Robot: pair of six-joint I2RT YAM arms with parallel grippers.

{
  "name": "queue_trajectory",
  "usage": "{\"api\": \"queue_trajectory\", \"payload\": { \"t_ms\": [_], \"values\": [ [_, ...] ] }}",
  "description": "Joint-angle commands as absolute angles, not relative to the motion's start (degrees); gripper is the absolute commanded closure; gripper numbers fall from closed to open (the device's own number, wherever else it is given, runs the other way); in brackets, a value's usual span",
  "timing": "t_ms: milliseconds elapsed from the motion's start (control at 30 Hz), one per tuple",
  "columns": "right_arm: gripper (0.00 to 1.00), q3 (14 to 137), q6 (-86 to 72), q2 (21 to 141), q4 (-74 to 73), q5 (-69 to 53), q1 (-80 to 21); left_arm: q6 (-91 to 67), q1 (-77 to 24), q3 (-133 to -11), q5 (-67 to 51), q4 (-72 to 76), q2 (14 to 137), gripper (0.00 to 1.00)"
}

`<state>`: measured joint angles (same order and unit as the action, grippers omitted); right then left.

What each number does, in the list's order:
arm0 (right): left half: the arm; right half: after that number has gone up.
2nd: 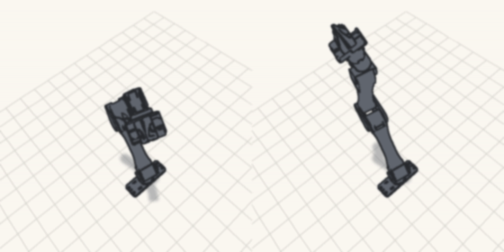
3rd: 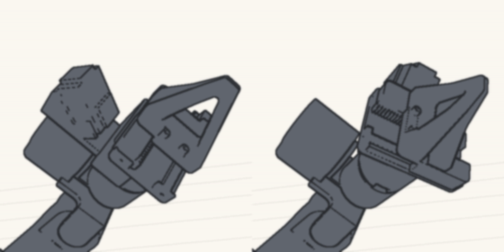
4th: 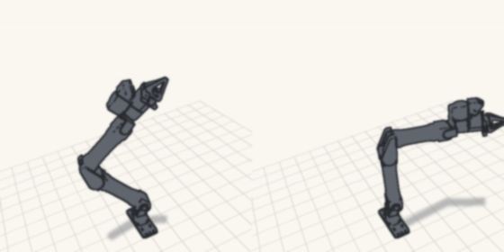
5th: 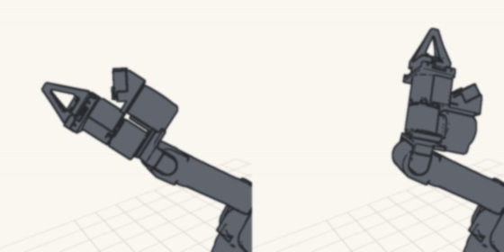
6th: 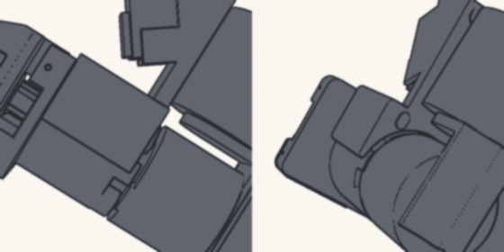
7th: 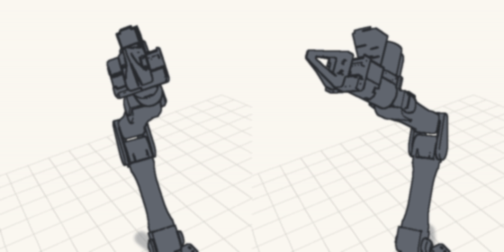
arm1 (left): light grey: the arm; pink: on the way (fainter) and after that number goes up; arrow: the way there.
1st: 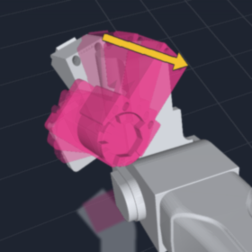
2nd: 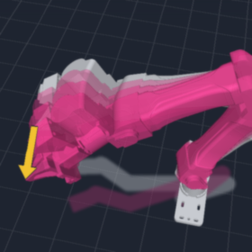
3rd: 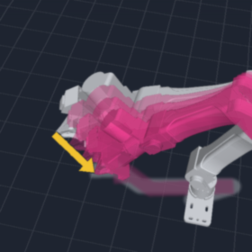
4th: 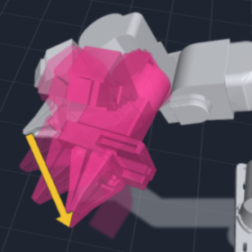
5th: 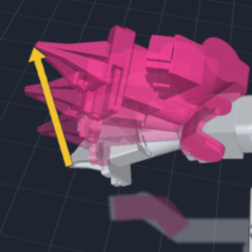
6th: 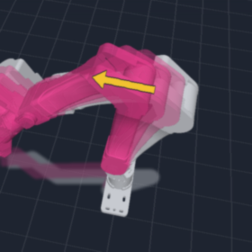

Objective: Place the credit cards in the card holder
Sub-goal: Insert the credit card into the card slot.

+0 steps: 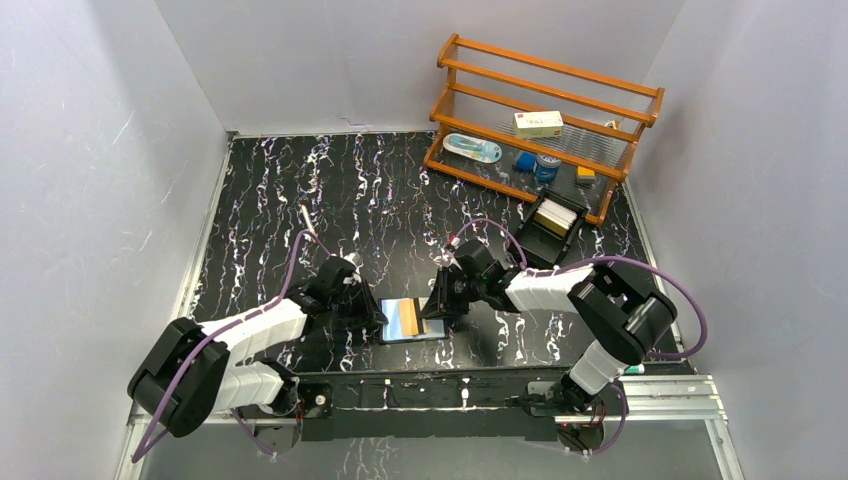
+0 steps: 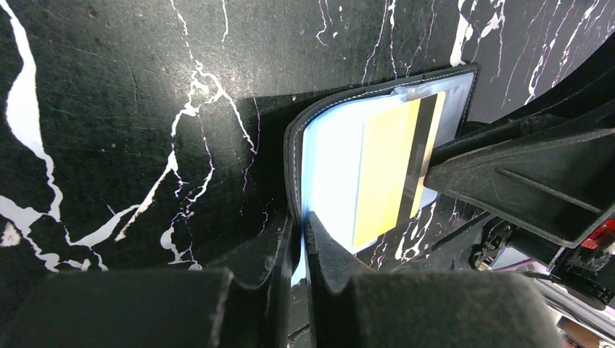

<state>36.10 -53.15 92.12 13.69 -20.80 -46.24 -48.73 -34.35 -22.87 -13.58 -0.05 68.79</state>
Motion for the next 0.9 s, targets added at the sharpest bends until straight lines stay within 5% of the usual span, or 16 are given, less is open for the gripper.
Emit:
{"api": "queue_trajectory", "payload": {
  "t_ms": [0, 700, 867],
  "values": [
    [0.74, 38.71, -50.27, 90.56, 3.79, -16.06, -46.22, -48.63, -34.28, -21.73, -13.69, -3.22, 68.09, 0.94],
    [0.74, 46.14, -50.27, 97.00, 7.41, -17.35, -52.76, -50.91, -34.41, -21.19, -16.55, -1.17, 66.35, 0.92],
    [0.74, 46.58, -43.33, 97.91, 7.85, -17.45, -52.91, -51.49, -34.39, -21.24, -17.67, -0.74, 65.42, 0.82]
  ]
}}
